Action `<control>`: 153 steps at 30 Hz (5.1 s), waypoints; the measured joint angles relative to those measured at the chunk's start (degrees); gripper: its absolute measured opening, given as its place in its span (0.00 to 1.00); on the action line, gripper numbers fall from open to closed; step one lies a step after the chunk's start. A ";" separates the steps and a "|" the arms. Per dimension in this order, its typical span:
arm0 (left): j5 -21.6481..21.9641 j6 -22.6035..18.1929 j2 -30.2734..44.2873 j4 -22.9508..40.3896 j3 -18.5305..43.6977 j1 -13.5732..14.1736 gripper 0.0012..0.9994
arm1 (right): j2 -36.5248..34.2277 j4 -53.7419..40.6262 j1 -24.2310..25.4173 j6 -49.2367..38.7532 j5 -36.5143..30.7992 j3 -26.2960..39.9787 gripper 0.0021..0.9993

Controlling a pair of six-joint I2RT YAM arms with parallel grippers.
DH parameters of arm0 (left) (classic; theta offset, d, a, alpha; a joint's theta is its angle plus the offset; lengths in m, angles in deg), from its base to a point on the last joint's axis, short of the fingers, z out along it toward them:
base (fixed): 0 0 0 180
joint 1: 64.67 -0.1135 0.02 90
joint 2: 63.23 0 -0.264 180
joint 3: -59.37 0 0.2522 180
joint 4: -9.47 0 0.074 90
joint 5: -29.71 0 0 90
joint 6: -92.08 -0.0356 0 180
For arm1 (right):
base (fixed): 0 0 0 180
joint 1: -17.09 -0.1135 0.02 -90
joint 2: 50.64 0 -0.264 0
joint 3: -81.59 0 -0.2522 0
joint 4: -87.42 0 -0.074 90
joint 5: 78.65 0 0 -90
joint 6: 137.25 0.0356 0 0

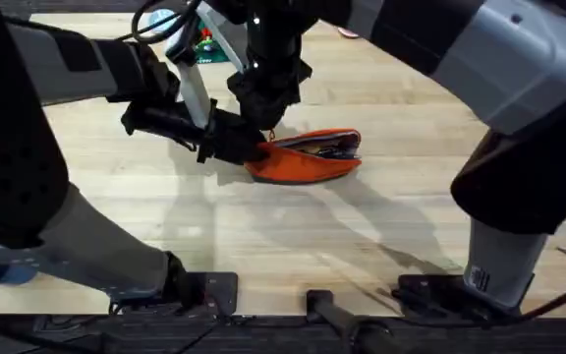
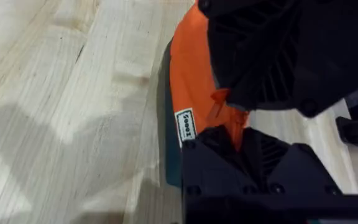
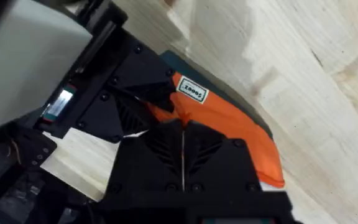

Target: Unzip the bag, pick up the pens from the table one at a time and place them inside, then zip the bag closed.

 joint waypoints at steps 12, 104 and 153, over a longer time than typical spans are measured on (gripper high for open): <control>0.00 0.00 0.00 -0.07 0.00 0.00 0.04 | 0.00 0.00 0.00 0.00 0.00 0.00 0.03; 0.07 0.90 -0.01 -0.11 0.00 -0.04 0.04 | 22.95 19.21 14.26 12.40 3.15 -35.41 0.03; 0.09 0.94 -0.01 -0.11 0.00 -0.04 0.04 | 25.34 -1.29 13.78 10.13 -0.93 -13.83 1.00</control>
